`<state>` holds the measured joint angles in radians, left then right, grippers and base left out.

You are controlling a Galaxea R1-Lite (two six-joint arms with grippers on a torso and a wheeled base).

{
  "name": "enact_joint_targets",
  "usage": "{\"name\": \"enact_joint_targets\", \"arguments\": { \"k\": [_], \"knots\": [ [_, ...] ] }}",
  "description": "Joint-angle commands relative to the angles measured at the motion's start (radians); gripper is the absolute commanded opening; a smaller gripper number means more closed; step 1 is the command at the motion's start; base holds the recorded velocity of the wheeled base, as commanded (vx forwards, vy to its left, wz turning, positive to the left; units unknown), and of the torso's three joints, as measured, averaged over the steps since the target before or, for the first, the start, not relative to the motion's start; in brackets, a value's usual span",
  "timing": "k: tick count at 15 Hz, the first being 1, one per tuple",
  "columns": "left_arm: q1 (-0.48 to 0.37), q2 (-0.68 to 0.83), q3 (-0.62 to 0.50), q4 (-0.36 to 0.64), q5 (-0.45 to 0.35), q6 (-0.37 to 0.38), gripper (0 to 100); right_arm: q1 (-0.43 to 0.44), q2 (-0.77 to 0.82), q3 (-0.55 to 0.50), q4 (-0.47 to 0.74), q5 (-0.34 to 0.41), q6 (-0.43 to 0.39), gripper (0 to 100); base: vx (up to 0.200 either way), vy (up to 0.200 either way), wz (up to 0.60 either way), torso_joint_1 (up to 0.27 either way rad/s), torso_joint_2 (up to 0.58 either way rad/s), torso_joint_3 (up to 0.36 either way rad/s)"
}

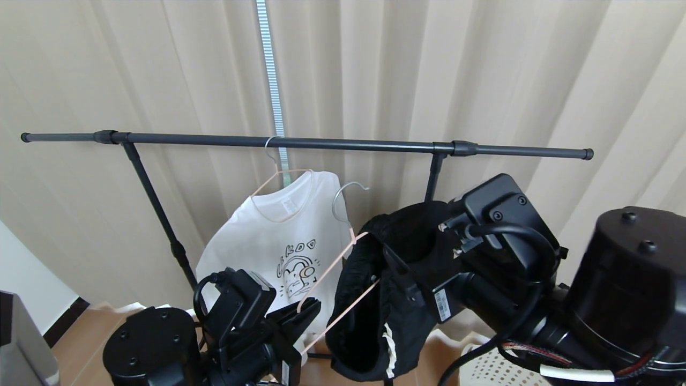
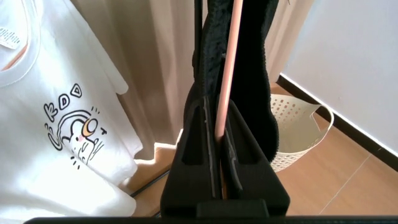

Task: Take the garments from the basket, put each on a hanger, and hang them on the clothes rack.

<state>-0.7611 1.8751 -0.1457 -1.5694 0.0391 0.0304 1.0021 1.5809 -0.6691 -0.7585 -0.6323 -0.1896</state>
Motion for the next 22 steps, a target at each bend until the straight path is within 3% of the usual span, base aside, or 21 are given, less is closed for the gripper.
{"name": "enact_joint_targets", "arguments": {
  "k": [1, 4, 6, 7, 8, 10, 12, 13, 14, 15, 16, 18, 22],
  "knots": [
    [0.019, -0.001, 0.003, -0.001, -0.022, 0.000, 0, -0.007, -0.061, 0.033, 0.001, 0.036, -0.031, 100, 0.000, 0.000, 0.00, 0.000, 0.00, 0.000],
    [0.086, -0.001, 0.015, -0.001, -0.105, 0.003, 0, -0.088, -0.096, 0.043, 0.048, 0.154, -0.054, 100, 0.000, 0.000, 0.00, 0.000, 0.00, 0.000],
    [0.115, -0.001, 0.028, -0.001, -0.171, 0.017, 0, -0.183, -0.167, 0.026, 0.192, 0.353, -0.096, 100, 0.000, 0.000, 0.00, 0.000, 0.00, 0.000],
    [0.126, -0.001, 0.041, -0.001, -0.194, 0.034, 0, -0.275, -0.216, -0.013, 0.306, 0.513, -0.171, 100, 0.000, 0.000, 0.00, 0.000, 0.00, 0.000],
    [0.131, -0.001, 0.043, -0.001, -0.205, 0.040, 0, -0.307, -0.229, -0.033, 0.355, 0.563, -0.205, 100, 0.000, 0.000, 0.00, 0.000, 0.00, 0.000],
    [0.190, -0.001, 0.071, -0.001, -0.314, 0.089, 0, -0.401, -0.252, -0.162, 0.604, 0.738, -0.326, 100, 0.000, 0.000, 0.00, 0.000, 0.00, 0.000],
    [0.227, -0.001, 0.091, -0.001, -0.395, 0.120, 0, -0.442, -0.232, -0.273, 0.798, 0.878, -0.409, 100, 0.000, 0.000, 0.00, 0.000, 0.00, 0.000],
    [0.229, -0.001, 0.106, -0.001, -0.413, 0.129, 0, -0.471, -0.183, -0.356, 0.909, 0.971, -0.435, 100, 0.000, 0.000, 0.00, 0.000, 0.00, 0.000],
    [0.227, -0.007, 0.114, -0.001, -0.415, 0.138, 0, -0.481, -0.162, -0.391, 0.952, 1.010, -0.444, 100, 0.000, 0.000, 0.00, 0.000, 0.00, 0.000],
    [0.226, -0.014, 0.115, -0.001, -0.417, 0.140, 0, -0.510, -0.076, -0.512, 1.104, 1.135, -0.473, 100, 0.000, 0.000, 0.00, 0.000, 0.00, 0.000],
    [0.221, -0.017, 0.121, -0.001, -0.417, 0.140, 0, -0.519, -0.010, -0.587, 1.205, 1.194, -0.502, 100, 0.000, 0.000, 0.00, 0.000, 0.00, 0.000],
    [0.210, -0.024, 0.130, -0.001, -0.418, 0.143, 0, -0.519, 0.094, -0.653, 1.294, 1.224, -0.577, 100, 0.000, 0.000, 0.00, 0.000, 0.00, 0.000],
    [0.167, -0.051, 0.146, -0.001, -0.418, 0.146, 0, -0.496, 0.191, -0.684, 1.298, 1.261, -0.614, 100, 0.000, 0.000, 0.00, 0.000, 0.00, 0.000]
  ]
}}
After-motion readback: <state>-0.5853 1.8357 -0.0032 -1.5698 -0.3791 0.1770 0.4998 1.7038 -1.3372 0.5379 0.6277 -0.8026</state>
